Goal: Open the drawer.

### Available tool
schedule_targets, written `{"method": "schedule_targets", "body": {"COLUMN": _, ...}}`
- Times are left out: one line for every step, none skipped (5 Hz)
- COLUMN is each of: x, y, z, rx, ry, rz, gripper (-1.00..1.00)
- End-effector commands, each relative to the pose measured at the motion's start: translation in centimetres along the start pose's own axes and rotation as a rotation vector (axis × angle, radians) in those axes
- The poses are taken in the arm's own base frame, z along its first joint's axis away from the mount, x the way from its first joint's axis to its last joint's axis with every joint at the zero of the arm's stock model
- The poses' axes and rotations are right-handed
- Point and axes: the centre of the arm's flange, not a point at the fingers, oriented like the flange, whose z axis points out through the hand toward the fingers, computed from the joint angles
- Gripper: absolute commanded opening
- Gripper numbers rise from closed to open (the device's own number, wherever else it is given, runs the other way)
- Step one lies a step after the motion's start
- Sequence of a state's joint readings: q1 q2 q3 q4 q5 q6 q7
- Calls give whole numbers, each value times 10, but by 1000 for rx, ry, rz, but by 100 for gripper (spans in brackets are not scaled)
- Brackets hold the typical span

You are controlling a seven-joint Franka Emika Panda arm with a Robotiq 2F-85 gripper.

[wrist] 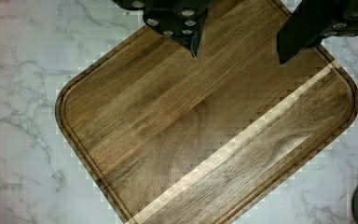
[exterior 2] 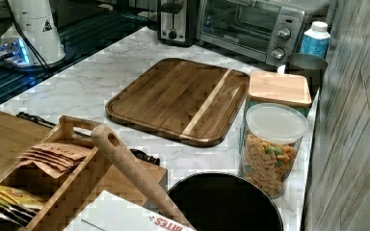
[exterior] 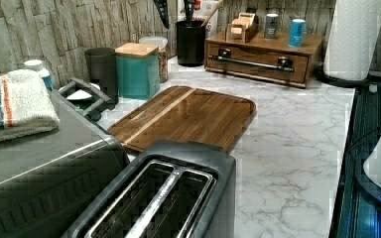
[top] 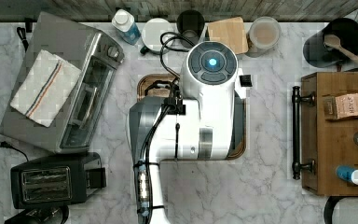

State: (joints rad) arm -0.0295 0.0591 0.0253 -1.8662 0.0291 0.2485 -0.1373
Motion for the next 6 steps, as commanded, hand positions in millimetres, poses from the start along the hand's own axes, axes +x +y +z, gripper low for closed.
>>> {"method": "schedule_targets", "body": {"x": -2, "y": -3, "z": 1, "rx": 8, "ry": -3, "rz": -4, "gripper": 100}}
{"method": "schedule_targets", "body": {"x": -9, "y": 18, "z": 8, "rx": -6, "ry": 22, "rz": -117, "gripper": 100}}
{"method": "schedule_targets", "body": {"x": -5, "y": 57, "z": 18, "rx": -23, "ry": 83, "rz": -286, "gripper": 100}}
{"method": "schedule_targets", "body": {"x": 12, "y": 95, "z": 24, "rx": -19, "ry": 111, "rz": -390, "gripper": 100}}
{"method": "schedule_targets", "body": {"x": 28, "y": 128, "z": 30, "rx": -26, "ry": 136, "rz": -447, "gripper": 100}}
{"method": "schedule_targets", "body": {"x": 45, "y": 155, "z": 37, "rx": -41, "ry": 152, "rz": -464, "gripper": 100}}
